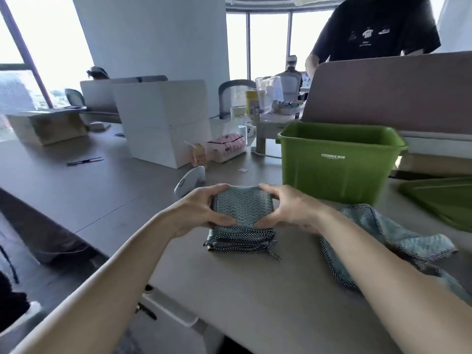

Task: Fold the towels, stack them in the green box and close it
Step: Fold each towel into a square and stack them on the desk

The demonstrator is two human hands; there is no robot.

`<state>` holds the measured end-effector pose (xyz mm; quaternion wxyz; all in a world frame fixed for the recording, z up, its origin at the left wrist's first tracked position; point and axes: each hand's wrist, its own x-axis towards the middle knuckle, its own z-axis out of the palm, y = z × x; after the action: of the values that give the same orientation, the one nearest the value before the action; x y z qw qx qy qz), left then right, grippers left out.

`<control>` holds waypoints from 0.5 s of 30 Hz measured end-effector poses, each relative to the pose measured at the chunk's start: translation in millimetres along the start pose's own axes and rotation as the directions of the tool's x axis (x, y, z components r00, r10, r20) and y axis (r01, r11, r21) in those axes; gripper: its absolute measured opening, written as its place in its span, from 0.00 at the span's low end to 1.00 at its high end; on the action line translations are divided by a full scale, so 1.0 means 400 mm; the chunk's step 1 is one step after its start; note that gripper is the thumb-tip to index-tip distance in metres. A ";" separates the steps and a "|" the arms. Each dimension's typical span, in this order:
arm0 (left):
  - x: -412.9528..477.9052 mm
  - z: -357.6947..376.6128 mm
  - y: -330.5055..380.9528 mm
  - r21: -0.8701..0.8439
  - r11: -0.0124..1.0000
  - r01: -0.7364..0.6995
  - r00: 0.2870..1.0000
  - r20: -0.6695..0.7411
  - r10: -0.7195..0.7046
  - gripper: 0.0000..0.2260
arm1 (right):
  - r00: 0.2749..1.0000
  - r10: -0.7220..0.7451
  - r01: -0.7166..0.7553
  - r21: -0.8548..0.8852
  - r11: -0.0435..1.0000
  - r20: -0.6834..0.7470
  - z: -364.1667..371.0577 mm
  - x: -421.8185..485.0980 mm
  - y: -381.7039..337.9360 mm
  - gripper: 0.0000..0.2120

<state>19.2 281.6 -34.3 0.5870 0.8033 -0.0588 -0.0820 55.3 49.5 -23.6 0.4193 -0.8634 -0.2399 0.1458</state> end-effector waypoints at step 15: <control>0.010 -0.002 -0.054 0.532 0.847 -0.007 0.995 -0.081 0.060 0.27 | 0.986 -0.131 0.102 -0.251 0.962 -0.100 0.026 0.009 0.003 0.38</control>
<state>23.4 288.1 -54.9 0.3455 0.9360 -0.0653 -0.0142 53.8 57.6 -31.1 0.3303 -0.8999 -0.2820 0.0400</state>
